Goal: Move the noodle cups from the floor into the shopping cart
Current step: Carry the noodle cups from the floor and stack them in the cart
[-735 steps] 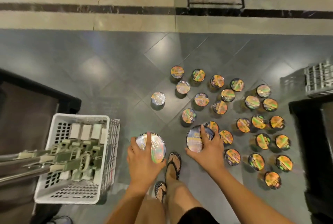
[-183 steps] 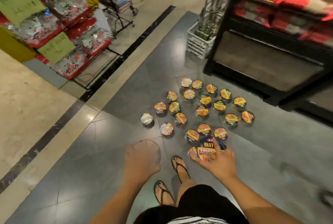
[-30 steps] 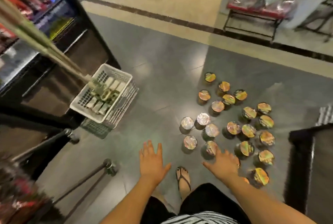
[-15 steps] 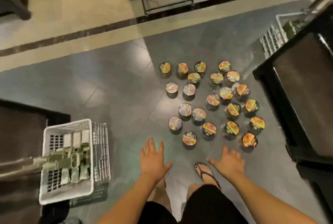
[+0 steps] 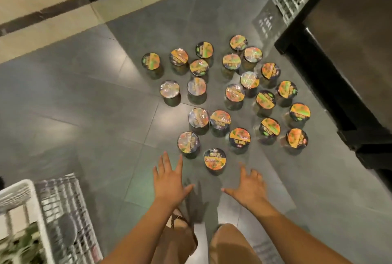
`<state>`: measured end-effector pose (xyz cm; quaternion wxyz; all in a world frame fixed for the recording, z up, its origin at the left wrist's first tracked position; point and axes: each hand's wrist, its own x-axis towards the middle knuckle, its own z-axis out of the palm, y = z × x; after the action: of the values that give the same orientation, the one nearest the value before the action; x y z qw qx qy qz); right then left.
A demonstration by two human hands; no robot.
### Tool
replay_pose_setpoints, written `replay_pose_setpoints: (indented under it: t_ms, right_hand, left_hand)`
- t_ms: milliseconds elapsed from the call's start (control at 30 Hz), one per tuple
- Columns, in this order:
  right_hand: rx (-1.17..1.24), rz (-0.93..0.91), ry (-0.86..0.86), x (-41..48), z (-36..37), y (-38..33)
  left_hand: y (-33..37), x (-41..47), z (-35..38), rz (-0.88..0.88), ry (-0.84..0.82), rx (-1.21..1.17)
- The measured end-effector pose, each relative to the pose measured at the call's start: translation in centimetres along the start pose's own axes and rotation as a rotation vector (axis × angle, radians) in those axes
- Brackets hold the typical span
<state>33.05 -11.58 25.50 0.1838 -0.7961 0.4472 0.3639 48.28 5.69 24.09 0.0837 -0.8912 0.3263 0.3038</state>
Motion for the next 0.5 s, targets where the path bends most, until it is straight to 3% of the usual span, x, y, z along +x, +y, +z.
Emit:
replay_pose_setpoints:
  t_ms: [267,500]
  right_hand:
    - [-0.024,-0.127,0.081,18.0,14.6,-0.7]
    - [0.07,-0.199,0.233,26.4,22.5,-1.1]
  left_hand:
    - [2.0,17.4,16.6,-0.009,0.144,-0.046]
    - [2.3,26.4,23.0,-0.038,0.303,-0.155]
